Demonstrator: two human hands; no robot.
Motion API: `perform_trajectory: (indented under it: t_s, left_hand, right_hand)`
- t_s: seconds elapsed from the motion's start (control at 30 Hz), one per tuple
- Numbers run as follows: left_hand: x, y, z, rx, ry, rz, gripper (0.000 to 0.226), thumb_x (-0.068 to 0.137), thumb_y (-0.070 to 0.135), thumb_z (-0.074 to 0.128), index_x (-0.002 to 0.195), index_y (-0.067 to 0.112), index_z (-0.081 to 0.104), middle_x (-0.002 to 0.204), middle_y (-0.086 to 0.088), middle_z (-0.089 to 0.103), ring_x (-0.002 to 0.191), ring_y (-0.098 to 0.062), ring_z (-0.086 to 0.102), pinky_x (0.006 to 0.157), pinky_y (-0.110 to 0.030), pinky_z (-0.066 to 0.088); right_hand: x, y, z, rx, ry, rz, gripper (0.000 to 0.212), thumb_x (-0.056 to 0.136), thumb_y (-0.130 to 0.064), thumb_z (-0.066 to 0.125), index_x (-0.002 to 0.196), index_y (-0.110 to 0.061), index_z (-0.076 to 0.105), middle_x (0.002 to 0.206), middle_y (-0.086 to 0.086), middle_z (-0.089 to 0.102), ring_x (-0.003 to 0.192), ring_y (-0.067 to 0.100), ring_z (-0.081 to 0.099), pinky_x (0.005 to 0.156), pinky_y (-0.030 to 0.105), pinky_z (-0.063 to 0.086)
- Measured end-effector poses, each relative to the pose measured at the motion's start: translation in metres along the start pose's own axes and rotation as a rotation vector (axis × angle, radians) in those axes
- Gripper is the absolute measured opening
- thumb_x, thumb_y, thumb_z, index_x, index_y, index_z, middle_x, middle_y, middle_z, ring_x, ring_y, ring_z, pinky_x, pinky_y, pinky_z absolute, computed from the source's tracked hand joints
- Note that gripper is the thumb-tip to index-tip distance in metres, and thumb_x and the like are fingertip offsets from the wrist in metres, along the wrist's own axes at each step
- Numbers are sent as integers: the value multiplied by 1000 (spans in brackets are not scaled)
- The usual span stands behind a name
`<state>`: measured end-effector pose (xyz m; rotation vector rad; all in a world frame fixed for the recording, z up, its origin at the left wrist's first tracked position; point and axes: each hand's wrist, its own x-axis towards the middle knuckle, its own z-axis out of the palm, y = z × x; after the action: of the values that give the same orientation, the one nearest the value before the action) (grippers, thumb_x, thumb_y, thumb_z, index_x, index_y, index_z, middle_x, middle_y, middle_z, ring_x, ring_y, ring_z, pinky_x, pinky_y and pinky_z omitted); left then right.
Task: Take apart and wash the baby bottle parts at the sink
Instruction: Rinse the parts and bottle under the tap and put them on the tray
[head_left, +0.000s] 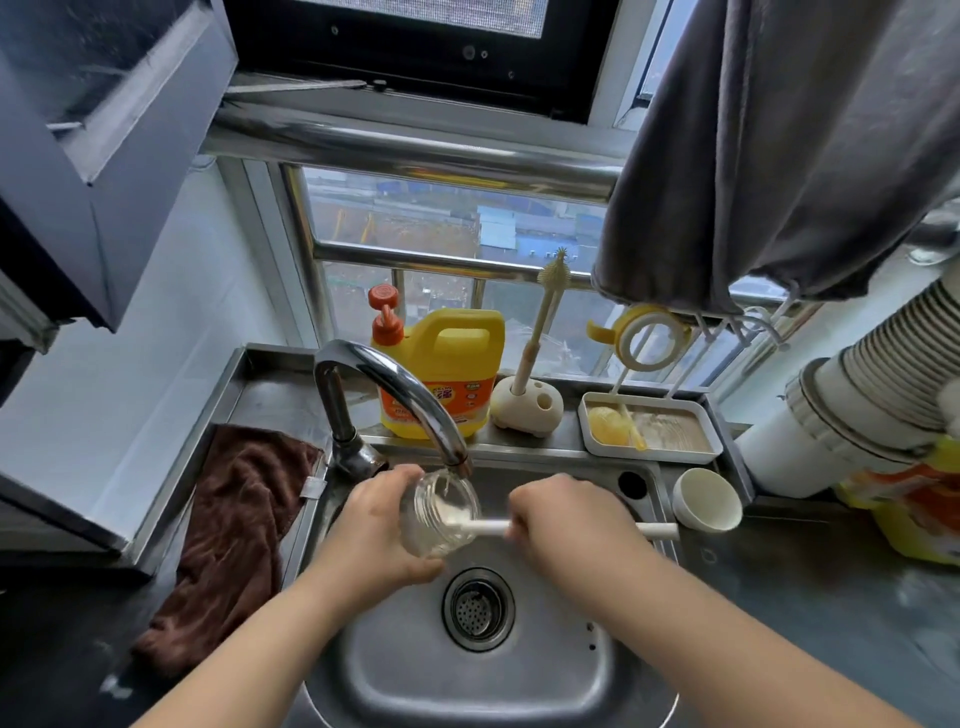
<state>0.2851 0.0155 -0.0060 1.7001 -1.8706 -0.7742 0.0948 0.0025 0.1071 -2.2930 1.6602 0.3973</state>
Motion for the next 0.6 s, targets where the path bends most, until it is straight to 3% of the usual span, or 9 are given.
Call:
perform_trajectory:
  t_s: [0.07, 0.13, 0.23, 0.33, 0.43, 0.5, 0.6]
  left_hand:
    - [-4, 3, 6, -38, 57, -21, 91, 48, 44, 84, 128, 23, 47, 115, 14, 48, 114, -10, 43, 98, -22, 34]
    - [-6, 8, 13, -24, 74, 8, 88, 51, 36, 87, 128, 22, 46, 115, 17, 44, 113, -7, 38, 94, -15, 27]
    - [-8, 10, 14, -36, 69, 26, 86, 53, 33, 87, 128, 24, 46, 116, 19, 42, 115, -6, 36, 93, -11, 24]
    - [-8, 7, 8, -44, 71, 17, 86, 53, 34, 88, 128, 25, 46, 115, 21, 42, 114, -5, 36, 90, -2, 22]
    - [-9, 18, 12, -71, 66, 29, 87, 55, 32, 88, 130, 23, 44, 114, 22, 37, 112, 0, 30, 88, 6, 17]
    - [-9, 23, 14, -72, 57, 24, 88, 56, 33, 88, 131, 23, 43, 114, 23, 36, 113, 0, 30, 90, 3, 17]
    - [-9, 12, 7, -19, 66, -45, 88, 55, 36, 87, 131, 23, 44, 115, 18, 41, 117, -9, 37, 93, -13, 26]
  right_hand:
    - [6, 8, -5, 11, -10, 104, 17, 96, -29, 50, 106, -22, 61, 108, 7, 62, 99, 29, 58, 69, 29, 36]
    - [8, 2, -2, -7, -19, 108, 16, 95, -24, 51, 108, -21, 61, 110, 7, 62, 104, 30, 58, 71, 30, 37]
    - [3, -7, 11, 7, -79, 87, 22, 92, -11, 50, 109, -19, 60, 111, 8, 62, 104, 31, 58, 74, 32, 38]
    - [5, 5, 4, 51, -64, 149, 18, 94, -20, 50, 108, -22, 61, 109, 7, 62, 102, 29, 58, 72, 29, 37]
    - [11, 2, 4, -3, -49, 131, 17, 92, -16, 54, 107, -21, 61, 107, 5, 62, 99, 28, 58, 70, 31, 39]
    - [12, -3, 7, -2, -72, 112, 18, 92, -15, 55, 108, -21, 60, 108, 6, 61, 100, 28, 57, 71, 31, 39]
    - [9, 10, 4, 20, -26, 85, 18, 95, -29, 51, 109, -23, 61, 110, 5, 62, 103, 28, 57, 73, 30, 39]
